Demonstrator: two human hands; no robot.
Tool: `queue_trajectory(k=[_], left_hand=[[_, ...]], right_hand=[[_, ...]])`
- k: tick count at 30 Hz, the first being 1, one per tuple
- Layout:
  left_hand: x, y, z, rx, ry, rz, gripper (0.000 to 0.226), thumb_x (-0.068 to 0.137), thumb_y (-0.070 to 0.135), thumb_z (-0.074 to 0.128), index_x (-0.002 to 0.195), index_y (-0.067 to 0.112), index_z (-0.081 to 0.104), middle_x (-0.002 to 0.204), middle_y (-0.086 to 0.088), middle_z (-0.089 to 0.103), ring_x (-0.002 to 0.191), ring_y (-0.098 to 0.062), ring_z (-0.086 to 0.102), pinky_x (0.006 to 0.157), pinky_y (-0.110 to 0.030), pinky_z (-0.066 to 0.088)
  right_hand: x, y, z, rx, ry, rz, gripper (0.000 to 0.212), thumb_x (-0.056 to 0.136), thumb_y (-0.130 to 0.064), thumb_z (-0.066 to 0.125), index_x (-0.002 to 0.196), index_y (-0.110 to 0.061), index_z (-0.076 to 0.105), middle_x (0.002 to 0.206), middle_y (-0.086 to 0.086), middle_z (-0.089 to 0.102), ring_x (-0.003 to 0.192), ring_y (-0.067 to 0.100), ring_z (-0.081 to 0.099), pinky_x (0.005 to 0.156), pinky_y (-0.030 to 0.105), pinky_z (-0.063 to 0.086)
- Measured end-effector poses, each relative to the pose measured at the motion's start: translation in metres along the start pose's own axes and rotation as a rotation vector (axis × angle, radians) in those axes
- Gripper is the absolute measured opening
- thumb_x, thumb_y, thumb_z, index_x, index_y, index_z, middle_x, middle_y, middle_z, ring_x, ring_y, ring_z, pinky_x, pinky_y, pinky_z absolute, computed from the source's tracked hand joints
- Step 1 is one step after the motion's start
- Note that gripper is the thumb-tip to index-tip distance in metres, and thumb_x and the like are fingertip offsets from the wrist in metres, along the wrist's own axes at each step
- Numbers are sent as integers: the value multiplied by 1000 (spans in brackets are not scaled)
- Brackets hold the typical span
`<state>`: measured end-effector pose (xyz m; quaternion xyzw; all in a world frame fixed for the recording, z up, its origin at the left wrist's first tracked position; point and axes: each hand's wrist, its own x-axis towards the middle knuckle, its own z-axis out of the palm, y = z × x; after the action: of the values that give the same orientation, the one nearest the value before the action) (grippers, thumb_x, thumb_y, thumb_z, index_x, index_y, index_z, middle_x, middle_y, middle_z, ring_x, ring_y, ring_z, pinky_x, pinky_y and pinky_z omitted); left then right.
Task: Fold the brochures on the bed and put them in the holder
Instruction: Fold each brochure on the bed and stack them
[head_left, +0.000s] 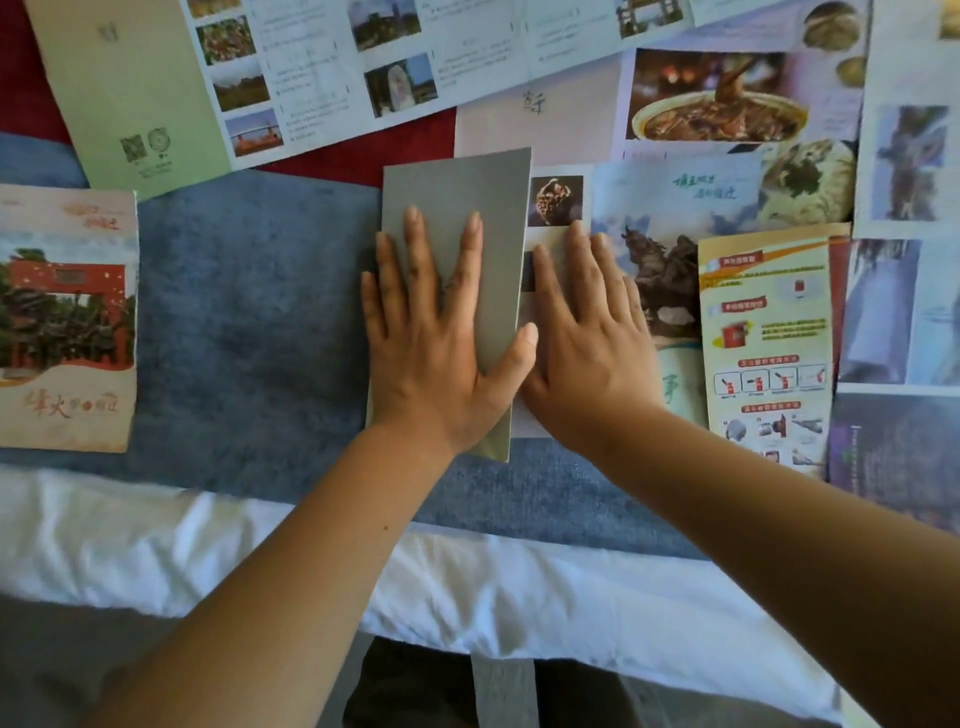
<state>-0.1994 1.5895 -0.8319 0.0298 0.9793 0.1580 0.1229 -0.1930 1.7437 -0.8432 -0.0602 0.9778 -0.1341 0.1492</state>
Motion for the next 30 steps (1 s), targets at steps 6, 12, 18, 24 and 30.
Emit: queue_trajectory(k=[6, 12, 18, 24, 30], left_hand=[[2, -2, 4, 37, -7, 1, 90, 92, 76, 23, 165, 30, -3, 171, -18, -10, 157, -43, -8, 126, -61, 0], [3, 0, 5, 67, -15, -3, 92, 90, 78, 19, 165, 29, -2, 171, -18, -11, 157, -44, -9, 125, -62, -1], [6, 13, 11, 99, -25, -25, 92, 89, 78, 18, 165, 30, -3, 171, -19, -11, 156, -46, -9, 124, -64, -2], [11, 33, 15, 144, -33, -76, 92, 89, 78, 21, 164, 31, -5, 170, -20, -14, 155, -48, -10, 124, -63, -1], [7, 54, 22, 173, -9, -6, 90, 90, 76, 23, 165, 32, 1, 171, -20, -9, 156, -47, -8, 124, -62, 2]], right_hand=[[-9, 49, -9, -57, 102, -58, 70, 110, -47, 29, 166, -10, 11, 173, 13, 4, 160, 30, -1, 128, 39, -3], [-23, 95, -10, -120, 167, 51, 69, 108, -55, 18, 167, -20, 7, 174, 12, -1, 160, 29, -5, 129, 40, -7], [-22, 89, -3, -95, 180, 61, 68, 108, -50, 16, 167, -17, 6, 174, 11, -1, 160, 26, -5, 129, 41, -6], [-24, 84, -2, -49, 157, 26, 69, 107, -50, 17, 166, -16, 6, 174, 11, -2, 160, 25, -6, 130, 42, -4], [-28, 69, 6, -15, 159, -9, 67, 108, -46, 24, 166, -15, 9, 173, 12, 0, 160, 26, -5, 130, 44, -3]])
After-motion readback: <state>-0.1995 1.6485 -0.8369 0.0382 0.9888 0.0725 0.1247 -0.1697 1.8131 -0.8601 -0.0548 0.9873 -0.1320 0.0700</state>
